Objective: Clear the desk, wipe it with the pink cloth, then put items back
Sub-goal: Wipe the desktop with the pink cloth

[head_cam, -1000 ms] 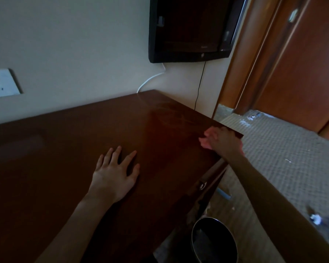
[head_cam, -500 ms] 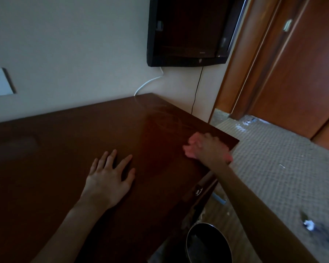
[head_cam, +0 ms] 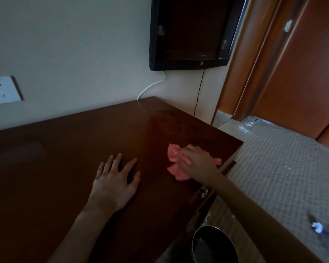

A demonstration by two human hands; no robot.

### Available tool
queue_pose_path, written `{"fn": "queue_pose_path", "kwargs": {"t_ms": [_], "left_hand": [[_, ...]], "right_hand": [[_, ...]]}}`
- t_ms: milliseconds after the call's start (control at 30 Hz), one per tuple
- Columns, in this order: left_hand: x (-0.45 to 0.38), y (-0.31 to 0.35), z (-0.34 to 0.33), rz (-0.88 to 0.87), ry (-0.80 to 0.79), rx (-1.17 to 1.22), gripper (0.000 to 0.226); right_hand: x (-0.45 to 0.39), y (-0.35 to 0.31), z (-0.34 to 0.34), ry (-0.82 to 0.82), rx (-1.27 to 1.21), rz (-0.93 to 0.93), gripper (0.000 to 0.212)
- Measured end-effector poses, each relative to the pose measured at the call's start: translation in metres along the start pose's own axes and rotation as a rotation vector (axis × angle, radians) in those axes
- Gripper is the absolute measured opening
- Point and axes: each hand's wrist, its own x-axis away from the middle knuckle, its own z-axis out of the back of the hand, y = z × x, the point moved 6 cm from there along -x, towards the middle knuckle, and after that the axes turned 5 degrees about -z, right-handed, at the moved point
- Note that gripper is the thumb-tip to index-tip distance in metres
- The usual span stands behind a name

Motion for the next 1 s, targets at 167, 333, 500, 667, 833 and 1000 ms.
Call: {"fn": "queue_pose_path", "kwargs": {"t_ms": [167,333,500,667,833,1000], "left_hand": [[-0.001,-0.001,-0.002,0.002,0.015,0.002,0.064],[0.001,0.001,0.000,-0.005,0.009,-0.002,0.064],[0.000,0.002,0.000,-0.001,-0.006,-0.004,0.064],[0.001,0.002,0.003,-0.002,-0.024,0.003,0.064],[0.001,0.002,0.001,-0.012,-0.022,0.003,0.063],[0.002,0.001,0.003,0.003,-0.011,0.004,0.063]], "right_hand": [[-0.042,0.046,0.016,0.216,0.083,-0.423,0.056],[-0.021,0.009,-0.005,0.107,0.052,-0.083,0.038],[-0.053,0.056,0.009,0.206,0.096,-0.350,0.039],[-0.040,0.005,-0.009,0.157,0.045,-0.095,0.044],[-0.056,0.016,0.001,0.045,-0.076,-0.019,0.036],[-0.055,-0.019,-0.013,0.057,-0.017,0.006,0.049]]}}
